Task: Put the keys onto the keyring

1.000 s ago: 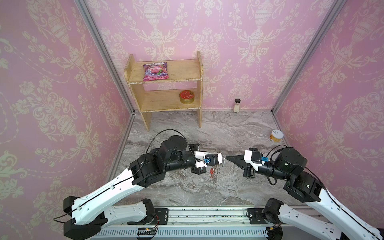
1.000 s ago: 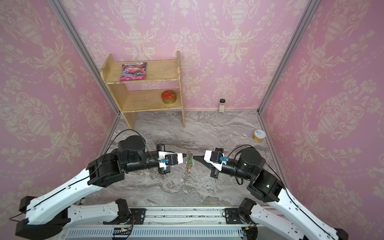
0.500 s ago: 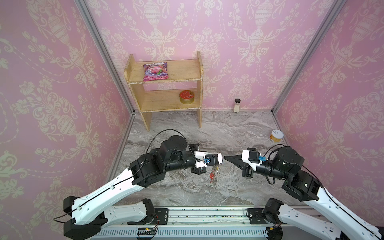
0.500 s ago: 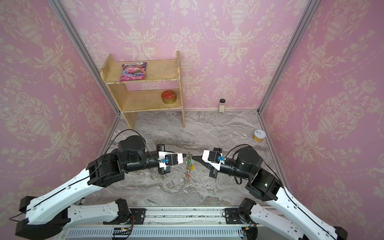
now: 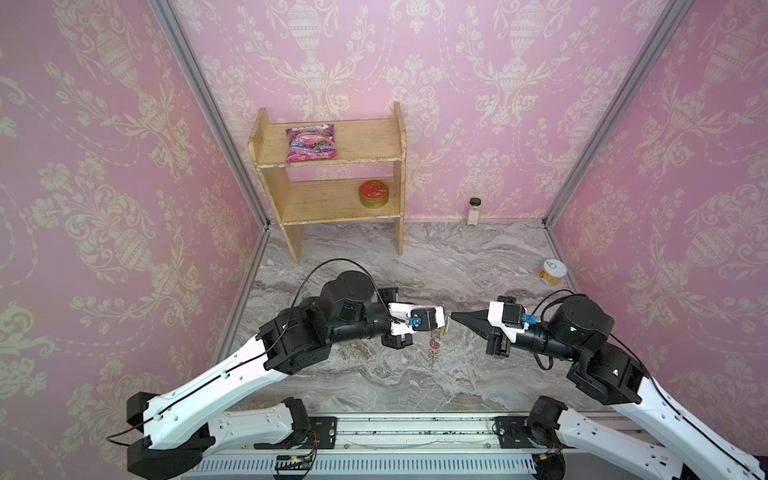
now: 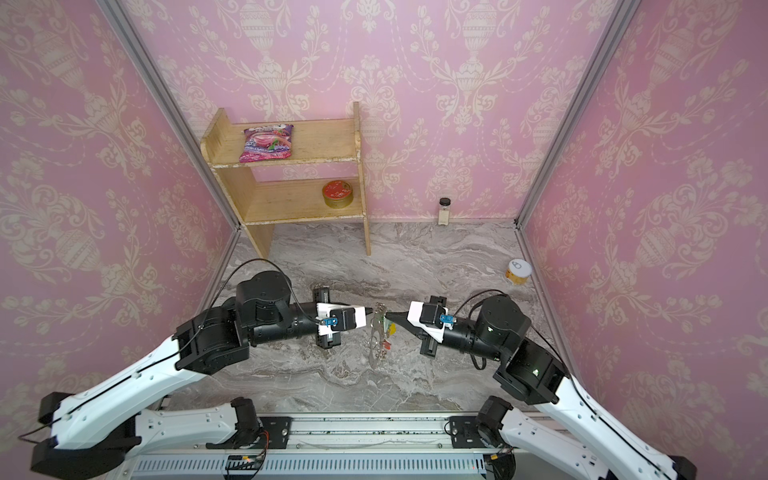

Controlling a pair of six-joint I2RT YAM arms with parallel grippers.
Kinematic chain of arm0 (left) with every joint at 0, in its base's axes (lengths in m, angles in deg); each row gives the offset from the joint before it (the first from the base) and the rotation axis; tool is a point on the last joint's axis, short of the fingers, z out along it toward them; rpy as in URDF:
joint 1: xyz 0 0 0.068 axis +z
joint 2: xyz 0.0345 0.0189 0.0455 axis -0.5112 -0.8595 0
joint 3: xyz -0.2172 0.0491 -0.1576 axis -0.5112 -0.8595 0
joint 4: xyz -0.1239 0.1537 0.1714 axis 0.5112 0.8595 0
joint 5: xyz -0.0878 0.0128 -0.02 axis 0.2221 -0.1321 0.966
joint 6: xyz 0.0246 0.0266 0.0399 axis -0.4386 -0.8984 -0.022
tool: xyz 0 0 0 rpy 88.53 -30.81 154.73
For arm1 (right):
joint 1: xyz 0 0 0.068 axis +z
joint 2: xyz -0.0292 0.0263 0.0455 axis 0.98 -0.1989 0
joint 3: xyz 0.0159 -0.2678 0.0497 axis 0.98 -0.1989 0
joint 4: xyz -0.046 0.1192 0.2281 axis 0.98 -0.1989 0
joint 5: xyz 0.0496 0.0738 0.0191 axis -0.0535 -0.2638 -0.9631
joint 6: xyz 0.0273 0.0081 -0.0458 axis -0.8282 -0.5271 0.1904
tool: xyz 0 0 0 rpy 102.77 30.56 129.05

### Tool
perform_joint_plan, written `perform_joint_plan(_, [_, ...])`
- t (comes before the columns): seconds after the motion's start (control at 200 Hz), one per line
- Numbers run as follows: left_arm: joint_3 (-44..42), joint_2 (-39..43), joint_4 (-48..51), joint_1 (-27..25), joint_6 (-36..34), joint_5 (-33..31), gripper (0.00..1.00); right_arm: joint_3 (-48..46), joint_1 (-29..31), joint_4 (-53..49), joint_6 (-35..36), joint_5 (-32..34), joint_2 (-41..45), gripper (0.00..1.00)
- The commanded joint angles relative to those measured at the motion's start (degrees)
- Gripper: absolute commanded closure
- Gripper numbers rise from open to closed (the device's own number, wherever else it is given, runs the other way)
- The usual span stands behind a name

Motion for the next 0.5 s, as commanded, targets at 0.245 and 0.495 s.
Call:
perform_joint_plan(0.245, [2.43,1.65,-0.3,-0.58,1.38,0.74,1.0,1.19,0.42,1.93,1.43,1.56,-0.38,1.0])
perform_joint_plan(0.495, [2.43,1.84,-0.15,-0.85,1.27,0.95,1.0,1.89,0.43,1.66,1.34,1.33,-1.6,1.0])
